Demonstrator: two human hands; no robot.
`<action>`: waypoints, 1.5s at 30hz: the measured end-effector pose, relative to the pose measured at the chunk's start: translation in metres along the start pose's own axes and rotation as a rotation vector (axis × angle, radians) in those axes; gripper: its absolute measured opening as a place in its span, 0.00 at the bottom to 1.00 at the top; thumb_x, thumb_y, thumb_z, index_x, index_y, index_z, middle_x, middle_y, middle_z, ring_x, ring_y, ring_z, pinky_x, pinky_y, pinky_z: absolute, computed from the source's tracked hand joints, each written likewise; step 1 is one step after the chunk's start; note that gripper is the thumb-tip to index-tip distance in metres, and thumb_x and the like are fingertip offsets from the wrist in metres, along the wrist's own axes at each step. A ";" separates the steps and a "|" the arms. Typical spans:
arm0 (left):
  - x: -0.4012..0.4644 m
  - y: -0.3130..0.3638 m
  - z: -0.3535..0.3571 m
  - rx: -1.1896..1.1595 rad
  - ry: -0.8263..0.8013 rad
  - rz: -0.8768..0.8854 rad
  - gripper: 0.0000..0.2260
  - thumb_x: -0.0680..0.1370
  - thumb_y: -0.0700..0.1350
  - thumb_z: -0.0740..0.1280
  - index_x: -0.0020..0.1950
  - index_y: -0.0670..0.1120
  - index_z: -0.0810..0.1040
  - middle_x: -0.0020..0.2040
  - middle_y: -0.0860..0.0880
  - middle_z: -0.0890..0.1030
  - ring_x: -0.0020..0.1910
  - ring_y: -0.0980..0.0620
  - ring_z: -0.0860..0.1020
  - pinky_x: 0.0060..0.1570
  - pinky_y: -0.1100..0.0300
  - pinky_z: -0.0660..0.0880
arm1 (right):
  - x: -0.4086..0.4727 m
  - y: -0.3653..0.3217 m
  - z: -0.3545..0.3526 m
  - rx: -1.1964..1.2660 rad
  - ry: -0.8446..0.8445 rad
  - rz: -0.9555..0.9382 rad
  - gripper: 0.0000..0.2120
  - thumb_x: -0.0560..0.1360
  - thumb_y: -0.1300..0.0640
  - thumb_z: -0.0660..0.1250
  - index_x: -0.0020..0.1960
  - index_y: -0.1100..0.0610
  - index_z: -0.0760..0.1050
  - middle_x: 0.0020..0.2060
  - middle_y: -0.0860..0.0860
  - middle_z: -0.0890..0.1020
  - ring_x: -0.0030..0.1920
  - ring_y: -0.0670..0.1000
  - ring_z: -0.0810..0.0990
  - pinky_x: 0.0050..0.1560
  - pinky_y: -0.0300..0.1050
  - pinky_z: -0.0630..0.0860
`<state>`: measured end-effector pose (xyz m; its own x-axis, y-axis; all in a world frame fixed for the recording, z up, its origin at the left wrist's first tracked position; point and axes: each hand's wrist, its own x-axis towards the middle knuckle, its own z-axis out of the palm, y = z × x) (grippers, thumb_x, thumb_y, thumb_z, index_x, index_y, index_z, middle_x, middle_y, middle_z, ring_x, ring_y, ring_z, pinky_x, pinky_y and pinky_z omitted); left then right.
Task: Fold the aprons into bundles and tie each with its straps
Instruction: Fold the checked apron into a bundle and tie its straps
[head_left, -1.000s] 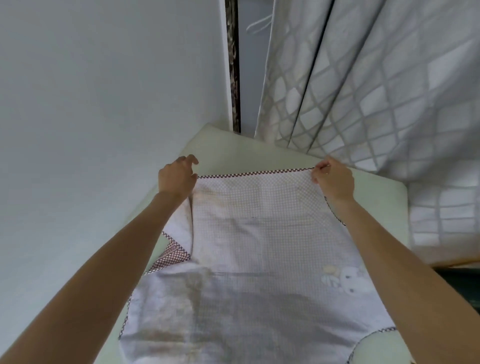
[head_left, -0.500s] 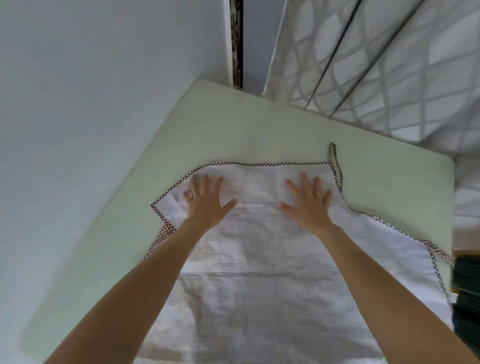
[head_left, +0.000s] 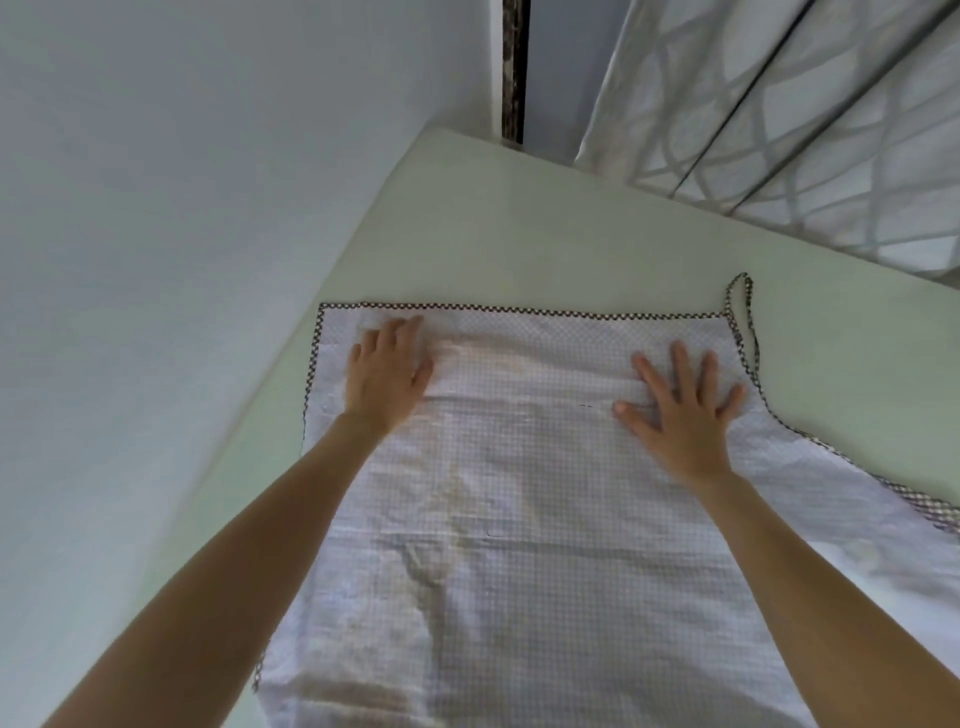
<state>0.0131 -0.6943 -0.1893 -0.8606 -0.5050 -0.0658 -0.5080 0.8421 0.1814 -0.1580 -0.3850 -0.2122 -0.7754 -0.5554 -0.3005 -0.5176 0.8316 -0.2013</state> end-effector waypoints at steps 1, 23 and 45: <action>0.000 0.002 0.002 -0.007 -0.046 -0.094 0.24 0.78 0.55 0.58 0.72 0.47 0.64 0.70 0.45 0.67 0.66 0.41 0.66 0.61 0.45 0.67 | -0.001 0.000 0.000 -0.006 0.011 0.004 0.37 0.68 0.25 0.39 0.75 0.37 0.45 0.76 0.49 0.40 0.74 0.59 0.34 0.68 0.69 0.33; -0.099 0.242 0.043 -0.262 -0.279 0.437 0.30 0.76 0.61 0.60 0.74 0.50 0.59 0.75 0.49 0.57 0.73 0.48 0.55 0.72 0.48 0.53 | -0.123 0.097 -0.024 0.269 0.625 0.326 0.13 0.74 0.64 0.62 0.57 0.58 0.77 0.54 0.56 0.79 0.54 0.59 0.74 0.54 0.50 0.70; -0.120 0.267 0.062 -0.028 -0.479 0.375 0.45 0.69 0.70 0.62 0.76 0.58 0.40 0.75 0.53 0.32 0.73 0.53 0.31 0.71 0.47 0.33 | -0.086 0.241 -0.039 0.060 0.324 -0.147 0.16 0.70 0.47 0.66 0.48 0.60 0.75 0.43 0.58 0.78 0.44 0.61 0.74 0.43 0.53 0.70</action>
<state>-0.0209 -0.3974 -0.1934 -0.9047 -0.0282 -0.4252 -0.1715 0.9376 0.3026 -0.2304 -0.1364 -0.1988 -0.7735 -0.6321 0.0452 -0.6176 0.7359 -0.2773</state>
